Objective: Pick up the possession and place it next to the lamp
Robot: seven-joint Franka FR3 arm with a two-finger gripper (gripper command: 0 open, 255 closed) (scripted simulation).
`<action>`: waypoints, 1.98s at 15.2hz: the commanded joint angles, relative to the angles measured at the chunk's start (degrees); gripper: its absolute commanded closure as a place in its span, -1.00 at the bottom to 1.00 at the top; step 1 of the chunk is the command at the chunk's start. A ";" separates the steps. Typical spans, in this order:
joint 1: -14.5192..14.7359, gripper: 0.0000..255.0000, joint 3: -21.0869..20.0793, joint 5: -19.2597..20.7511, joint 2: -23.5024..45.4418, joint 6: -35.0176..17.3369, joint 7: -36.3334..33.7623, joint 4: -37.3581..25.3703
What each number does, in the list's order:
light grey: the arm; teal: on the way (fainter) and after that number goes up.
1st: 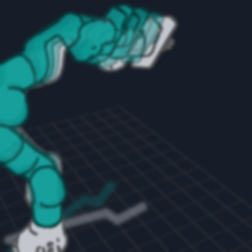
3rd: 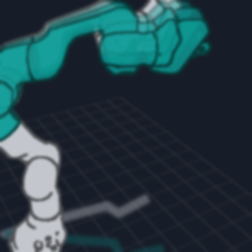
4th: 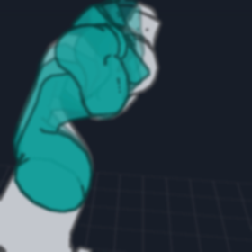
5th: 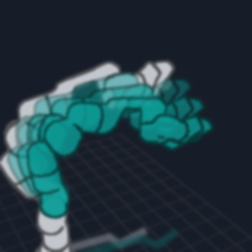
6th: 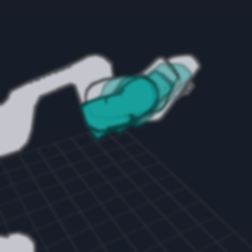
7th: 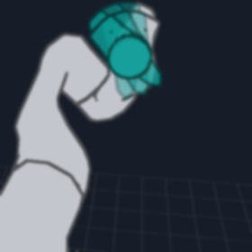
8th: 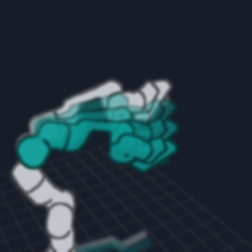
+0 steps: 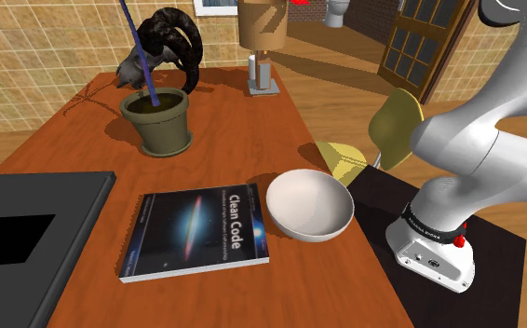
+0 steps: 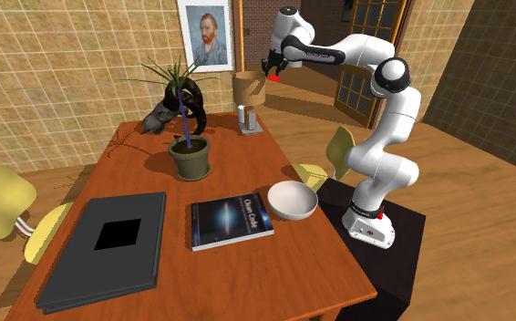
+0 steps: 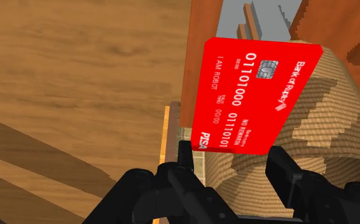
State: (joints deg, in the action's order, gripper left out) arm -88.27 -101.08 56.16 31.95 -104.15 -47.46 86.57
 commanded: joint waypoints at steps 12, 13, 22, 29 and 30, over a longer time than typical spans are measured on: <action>-4.92 1.00 -0.50 3.55 2.38 -7.35 -5.25 11.23; -5.13 1.00 -0.36 3.86 2.52 -7.89 -5.65 11.97; -6.19 1.00 1.69 6.84 3.59 -12.70 -9.22 17.92; -6.04 1.00 4.28 9.46 4.16 -16.35 -12.07 21.74; -5.95 1.00 4.71 9.86 4.23 -16.86 -12.49 22.24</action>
State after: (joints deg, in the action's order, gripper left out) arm -94.61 -97.08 65.59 36.11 -120.46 -59.51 108.46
